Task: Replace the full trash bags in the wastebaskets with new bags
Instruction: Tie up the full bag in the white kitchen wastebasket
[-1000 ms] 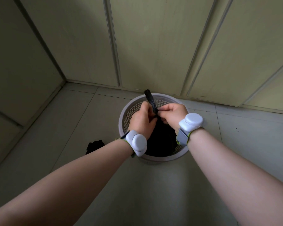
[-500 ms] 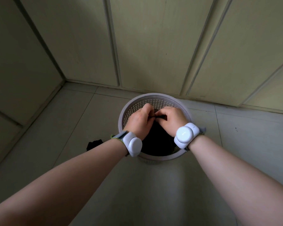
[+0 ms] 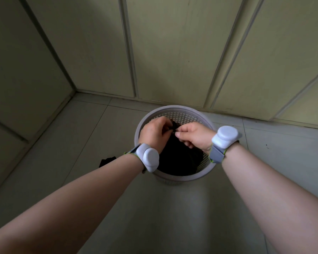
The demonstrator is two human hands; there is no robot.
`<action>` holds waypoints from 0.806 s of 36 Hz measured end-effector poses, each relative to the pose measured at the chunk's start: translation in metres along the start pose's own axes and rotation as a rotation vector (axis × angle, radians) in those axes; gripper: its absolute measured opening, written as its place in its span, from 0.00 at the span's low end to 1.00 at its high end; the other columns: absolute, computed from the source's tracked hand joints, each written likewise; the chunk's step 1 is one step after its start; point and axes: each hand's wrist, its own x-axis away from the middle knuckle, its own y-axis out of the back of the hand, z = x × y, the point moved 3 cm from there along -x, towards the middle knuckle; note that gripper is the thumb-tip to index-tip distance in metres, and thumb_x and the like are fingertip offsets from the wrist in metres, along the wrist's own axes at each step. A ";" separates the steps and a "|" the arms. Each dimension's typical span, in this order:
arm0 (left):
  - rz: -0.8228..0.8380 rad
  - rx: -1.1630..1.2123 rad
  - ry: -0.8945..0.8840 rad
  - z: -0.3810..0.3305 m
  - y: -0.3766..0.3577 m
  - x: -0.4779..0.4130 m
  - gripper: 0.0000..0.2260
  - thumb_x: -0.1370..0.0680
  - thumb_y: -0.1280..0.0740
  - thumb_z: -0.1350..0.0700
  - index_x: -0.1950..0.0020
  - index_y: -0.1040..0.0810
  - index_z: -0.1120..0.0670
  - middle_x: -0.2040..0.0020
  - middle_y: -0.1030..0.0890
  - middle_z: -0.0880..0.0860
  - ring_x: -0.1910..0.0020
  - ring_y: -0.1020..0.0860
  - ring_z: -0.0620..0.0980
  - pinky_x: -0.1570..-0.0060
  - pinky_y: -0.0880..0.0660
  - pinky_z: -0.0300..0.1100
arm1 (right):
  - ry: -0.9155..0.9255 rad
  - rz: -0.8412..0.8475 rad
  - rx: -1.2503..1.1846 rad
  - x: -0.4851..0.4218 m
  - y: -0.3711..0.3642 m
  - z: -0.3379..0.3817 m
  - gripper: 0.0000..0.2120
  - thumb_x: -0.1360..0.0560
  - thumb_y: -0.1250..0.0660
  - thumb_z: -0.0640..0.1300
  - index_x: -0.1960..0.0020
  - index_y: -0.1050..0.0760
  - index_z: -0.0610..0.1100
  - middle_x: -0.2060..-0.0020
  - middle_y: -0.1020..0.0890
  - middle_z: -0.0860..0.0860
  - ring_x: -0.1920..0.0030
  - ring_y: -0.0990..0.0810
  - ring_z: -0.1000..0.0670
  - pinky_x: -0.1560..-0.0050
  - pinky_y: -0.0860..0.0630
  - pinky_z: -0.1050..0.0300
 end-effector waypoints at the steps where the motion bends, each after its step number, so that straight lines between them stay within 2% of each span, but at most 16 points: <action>1: 0.002 -0.005 0.023 0.001 0.001 -0.001 0.05 0.27 0.32 0.59 0.52 0.21 0.56 0.54 0.19 0.52 0.55 0.22 0.50 0.54 0.27 0.42 | -0.020 -0.011 -0.100 0.000 0.000 -0.002 0.10 0.22 0.38 0.38 0.60 0.26 0.47 0.71 0.28 0.52 0.74 0.33 0.56 0.73 0.36 0.64; 4: 0.022 -0.003 0.080 0.001 0.000 -0.001 0.06 0.26 0.34 0.58 0.51 0.19 0.54 0.54 0.17 0.50 0.54 0.22 0.49 0.56 0.30 0.36 | -0.063 -0.076 -0.299 0.000 -0.001 -0.003 0.09 0.22 0.38 0.37 0.60 0.26 0.45 0.70 0.28 0.51 0.76 0.34 0.58 0.75 0.38 0.65; 9: 0.102 0.010 0.067 -0.007 -0.004 0.003 0.10 0.26 0.32 0.56 0.46 0.19 0.53 0.50 0.17 0.50 0.50 0.21 0.47 0.56 0.34 0.30 | -0.070 -0.112 -0.308 0.001 0.000 -0.006 0.10 0.22 0.40 0.35 0.59 0.25 0.44 0.69 0.27 0.50 0.72 0.33 0.56 0.75 0.36 0.67; 12: 0.101 -0.001 0.087 -0.004 -0.004 0.002 0.08 0.25 0.33 0.54 0.48 0.19 0.52 0.54 0.17 0.49 0.53 0.22 0.46 0.59 0.34 0.31 | -0.071 -0.087 -0.314 0.003 0.002 -0.005 0.07 0.22 0.42 0.33 0.51 0.25 0.40 0.67 0.26 0.49 0.70 0.31 0.55 0.74 0.33 0.68; 14: 0.112 -0.043 0.091 -0.004 -0.006 0.001 0.07 0.25 0.34 0.54 0.49 0.18 0.51 0.56 0.17 0.50 0.54 0.21 0.48 0.58 0.32 0.36 | -0.070 -0.105 -0.277 0.002 0.003 -0.004 0.10 0.22 0.42 0.32 0.44 0.26 0.38 0.66 0.25 0.48 0.69 0.30 0.55 0.72 0.31 0.69; 17: 0.122 -0.100 0.097 -0.003 -0.008 0.001 0.07 0.24 0.35 0.54 0.50 0.18 0.51 0.56 0.17 0.51 0.54 0.21 0.51 0.56 0.28 0.40 | -0.054 -0.154 -0.147 -0.001 0.005 -0.004 0.12 0.23 0.40 0.31 0.41 0.25 0.36 0.66 0.23 0.50 0.67 0.27 0.55 0.68 0.28 0.68; 21: 0.125 -0.147 0.116 -0.002 -0.008 0.000 0.08 0.24 0.36 0.53 0.51 0.19 0.51 0.56 0.17 0.52 0.54 0.22 0.53 0.56 0.27 0.42 | -0.001 -0.237 -0.037 -0.004 0.003 -0.004 0.10 0.24 0.37 0.32 0.44 0.22 0.38 0.68 0.22 0.52 0.69 0.25 0.56 0.68 0.27 0.70; 24: 0.139 -0.180 0.115 0.000 -0.006 -0.001 0.08 0.24 0.37 0.53 0.53 0.19 0.53 0.57 0.17 0.53 0.54 0.22 0.55 0.57 0.26 0.44 | 0.058 -0.312 -0.009 -0.005 0.003 -0.005 0.09 0.27 0.34 0.32 0.53 0.20 0.44 0.68 0.21 0.50 0.70 0.25 0.56 0.64 0.28 0.67; 26: 0.133 -0.177 0.106 0.000 -0.005 0.000 0.07 0.25 0.36 0.53 0.55 0.20 0.53 0.58 0.18 0.53 0.56 0.22 0.55 0.57 0.26 0.45 | 0.097 -0.353 -0.027 -0.004 0.006 -0.004 0.13 0.28 0.33 0.32 0.60 0.23 0.51 0.69 0.21 0.48 0.71 0.26 0.56 0.63 0.28 0.62; 29: 0.134 -0.178 0.054 -0.002 -0.005 0.000 0.05 0.26 0.36 0.54 0.56 0.23 0.54 0.59 0.19 0.53 0.58 0.23 0.55 0.58 0.26 0.46 | 0.152 -0.381 -0.003 -0.002 0.009 -0.002 0.15 0.29 0.33 0.31 0.62 0.29 0.51 0.72 0.22 0.51 0.71 0.28 0.54 0.62 0.29 0.59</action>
